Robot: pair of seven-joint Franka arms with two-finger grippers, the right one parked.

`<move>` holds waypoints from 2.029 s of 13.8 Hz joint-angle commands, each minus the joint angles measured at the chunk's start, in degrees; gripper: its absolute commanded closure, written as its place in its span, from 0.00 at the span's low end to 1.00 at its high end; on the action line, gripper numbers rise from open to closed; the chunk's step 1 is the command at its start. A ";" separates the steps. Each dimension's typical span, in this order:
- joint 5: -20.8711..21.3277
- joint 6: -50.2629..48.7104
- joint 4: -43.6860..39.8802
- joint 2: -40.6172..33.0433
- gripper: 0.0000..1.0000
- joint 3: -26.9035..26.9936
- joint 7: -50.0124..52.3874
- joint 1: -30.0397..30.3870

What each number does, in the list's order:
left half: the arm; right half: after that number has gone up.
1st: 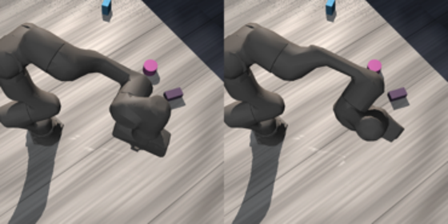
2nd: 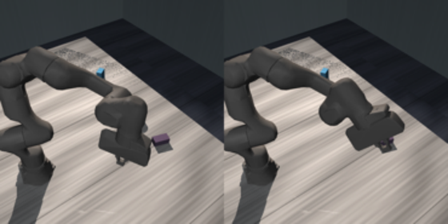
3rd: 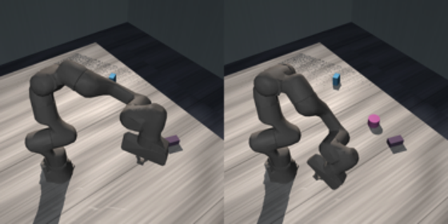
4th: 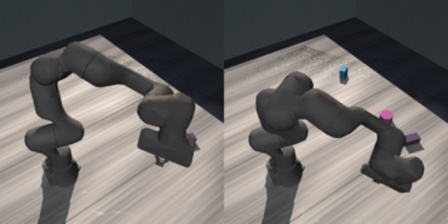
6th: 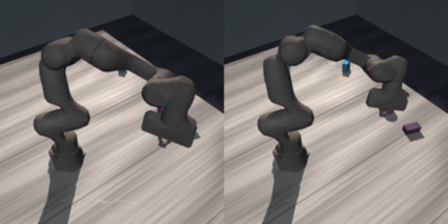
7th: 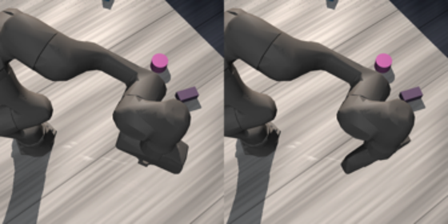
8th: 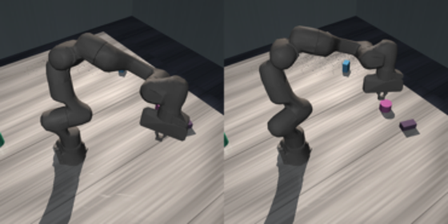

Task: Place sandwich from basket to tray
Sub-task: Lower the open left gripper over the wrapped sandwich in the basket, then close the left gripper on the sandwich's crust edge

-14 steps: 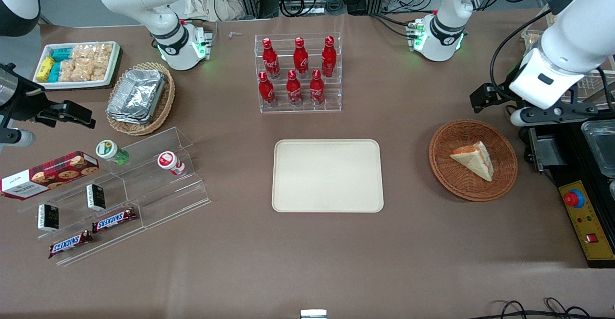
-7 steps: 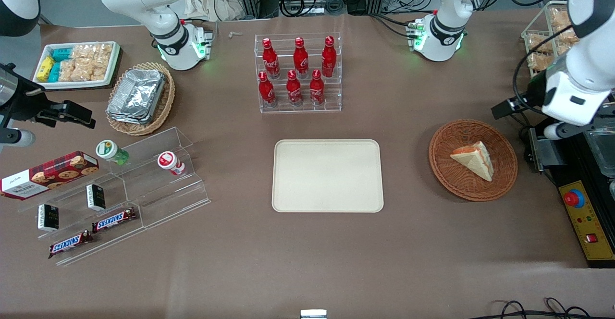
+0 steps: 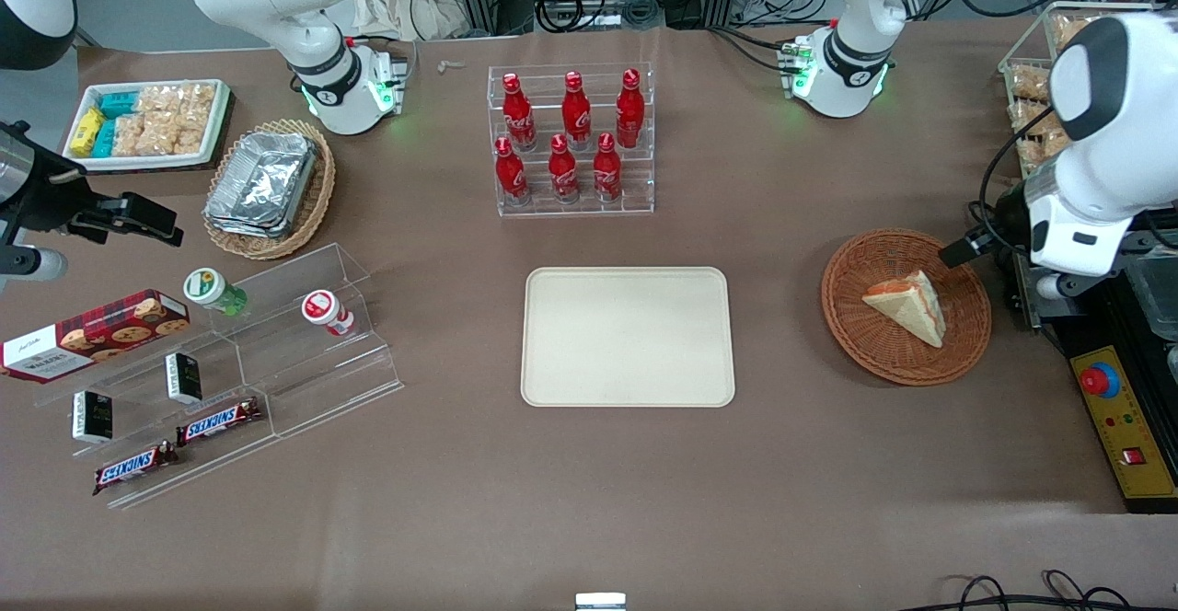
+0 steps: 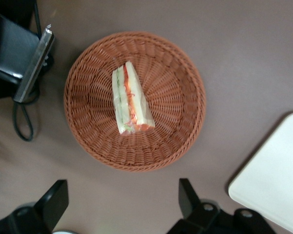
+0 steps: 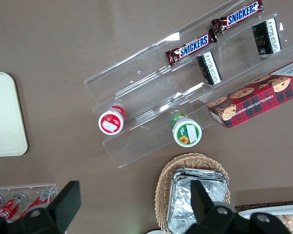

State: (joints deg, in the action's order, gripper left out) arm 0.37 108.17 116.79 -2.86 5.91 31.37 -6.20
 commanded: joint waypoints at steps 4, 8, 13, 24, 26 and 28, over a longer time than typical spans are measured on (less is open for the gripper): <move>0.51 13.98 9.69 0.64 0.00 1.48 14.04 -0.30; 0.42 19.35 9.69 7.94 0.00 1.48 21.26 -0.30; 0.42 21.91 9.77 12.78 0.00 1.48 20.57 -0.30; 0.42 27.09 9.69 19.37 0.00 1.56 21.01 -0.22; 0.42 27.53 9.60 19.90 0.01 1.56 21.01 -0.22; -0.54 27.89 9.34 20.34 0.28 1.83 21.36 -0.13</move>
State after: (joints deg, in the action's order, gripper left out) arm 0.20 134.59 126.83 16.79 7.46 50.78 -6.32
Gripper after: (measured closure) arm 0.035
